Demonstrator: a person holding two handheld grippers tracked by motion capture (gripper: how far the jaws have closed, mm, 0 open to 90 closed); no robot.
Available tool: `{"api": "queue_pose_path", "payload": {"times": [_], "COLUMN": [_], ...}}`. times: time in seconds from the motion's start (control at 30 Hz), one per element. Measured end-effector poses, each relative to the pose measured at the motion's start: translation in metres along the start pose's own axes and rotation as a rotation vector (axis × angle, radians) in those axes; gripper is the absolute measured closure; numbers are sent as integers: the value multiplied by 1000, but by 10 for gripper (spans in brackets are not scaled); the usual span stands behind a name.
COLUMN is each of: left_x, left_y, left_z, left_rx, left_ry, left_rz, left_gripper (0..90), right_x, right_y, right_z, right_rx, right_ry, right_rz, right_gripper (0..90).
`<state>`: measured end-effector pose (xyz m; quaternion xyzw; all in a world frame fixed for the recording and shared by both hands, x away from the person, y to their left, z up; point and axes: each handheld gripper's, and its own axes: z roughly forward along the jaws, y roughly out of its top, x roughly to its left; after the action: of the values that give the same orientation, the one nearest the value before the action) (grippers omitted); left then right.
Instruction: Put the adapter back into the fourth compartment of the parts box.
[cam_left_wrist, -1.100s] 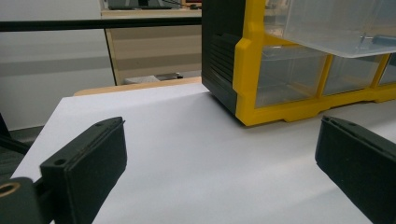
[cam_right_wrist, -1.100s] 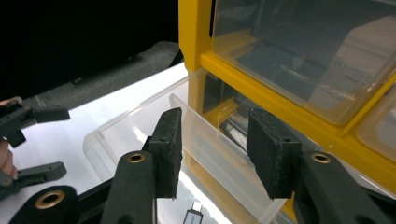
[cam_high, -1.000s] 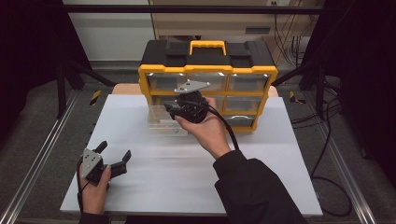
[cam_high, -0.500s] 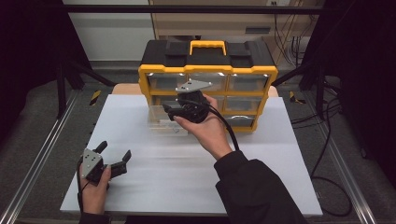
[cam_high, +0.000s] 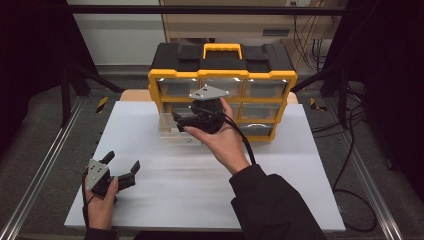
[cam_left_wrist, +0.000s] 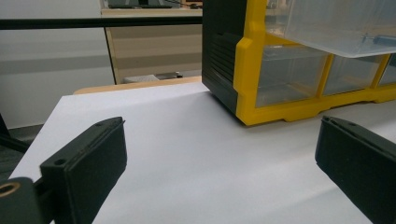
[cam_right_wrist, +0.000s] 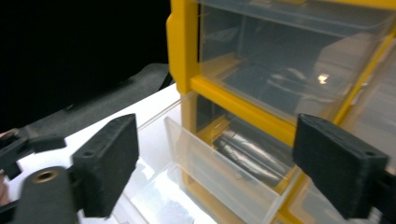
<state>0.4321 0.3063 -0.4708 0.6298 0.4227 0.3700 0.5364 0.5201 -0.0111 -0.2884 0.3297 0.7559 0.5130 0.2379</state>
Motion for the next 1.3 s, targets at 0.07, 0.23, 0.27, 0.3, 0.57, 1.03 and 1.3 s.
{"api": "queue_pose_path", "payload": {"times": [0.07,0.23,0.27,0.3,0.57,1.03,1.3], "left_x": [0,-1,-1,-1,-1,0,0], "left_y": [0,0,0,0,0,-1,0], "left_z": [-1,-2,-2,-3,-3,-3,-3], "left_rx": [-2,0,-3,-2,-1,-2,-5], "left_ry": [1,2,3,3,4,4,-8], "left_rz": [-4,0,-2,-2,3,-6,-15], "left_gripper": [17,17,17,17,17,17,17], "right_x": [-1,-4,-7,-8,-19,-34,-43], "right_y": [1,3,4,5,5,4,4], "right_z": [-3,-10,-15,-16,-30,-48,-61], "right_rx": [-14,-48,-68,-74,-97,-122,-137], "right_ry": [-15,-38,-43,-47,-66,-65,-71], "right_rz": [4,14,29,37,62,84,84], "right_gripper": [70,67,61,61,59,55,53]}}
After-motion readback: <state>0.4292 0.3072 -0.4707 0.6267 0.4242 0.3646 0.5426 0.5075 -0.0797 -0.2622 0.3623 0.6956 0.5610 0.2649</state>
